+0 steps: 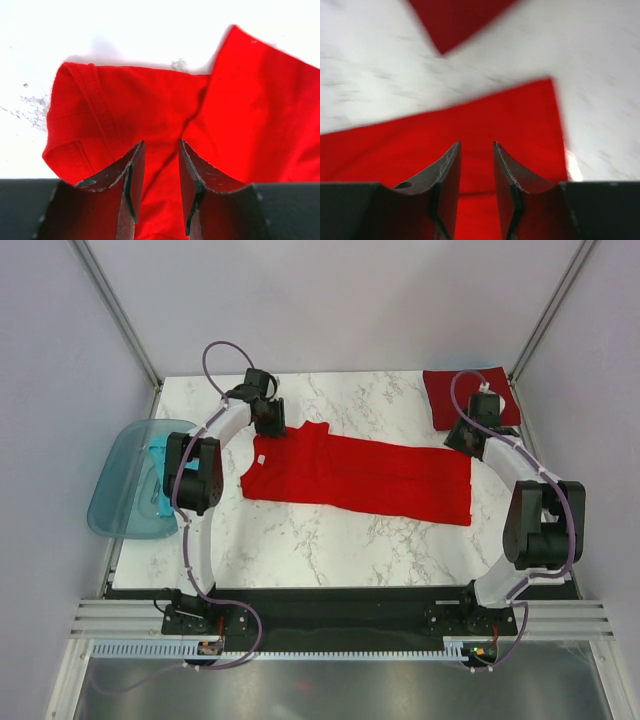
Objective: Fold and stack the t-shirts
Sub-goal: Fold the tshirt
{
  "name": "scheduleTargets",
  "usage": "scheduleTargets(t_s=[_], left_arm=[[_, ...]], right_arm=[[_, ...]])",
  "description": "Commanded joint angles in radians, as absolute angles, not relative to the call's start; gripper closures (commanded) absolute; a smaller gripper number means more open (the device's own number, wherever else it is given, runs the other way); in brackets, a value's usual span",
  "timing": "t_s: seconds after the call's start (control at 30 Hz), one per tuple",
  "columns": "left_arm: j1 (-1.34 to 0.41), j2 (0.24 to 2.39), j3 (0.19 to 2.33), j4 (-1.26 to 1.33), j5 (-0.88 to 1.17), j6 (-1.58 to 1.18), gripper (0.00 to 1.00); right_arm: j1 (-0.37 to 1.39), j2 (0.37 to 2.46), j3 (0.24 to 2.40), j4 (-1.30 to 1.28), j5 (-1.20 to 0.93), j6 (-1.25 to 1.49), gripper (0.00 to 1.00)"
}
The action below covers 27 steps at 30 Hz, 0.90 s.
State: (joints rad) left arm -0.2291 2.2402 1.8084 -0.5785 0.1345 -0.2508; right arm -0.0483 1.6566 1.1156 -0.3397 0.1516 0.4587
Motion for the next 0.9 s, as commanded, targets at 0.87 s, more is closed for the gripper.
scheduleTargets(t_s=[0.87], left_arm=[[-0.196, 2.324, 1.894, -0.569, 0.41, -0.215, 0.61]], right_arm=[[0.322, 2.583, 2.045, 0.107, -0.788, 0.399, 0.58]])
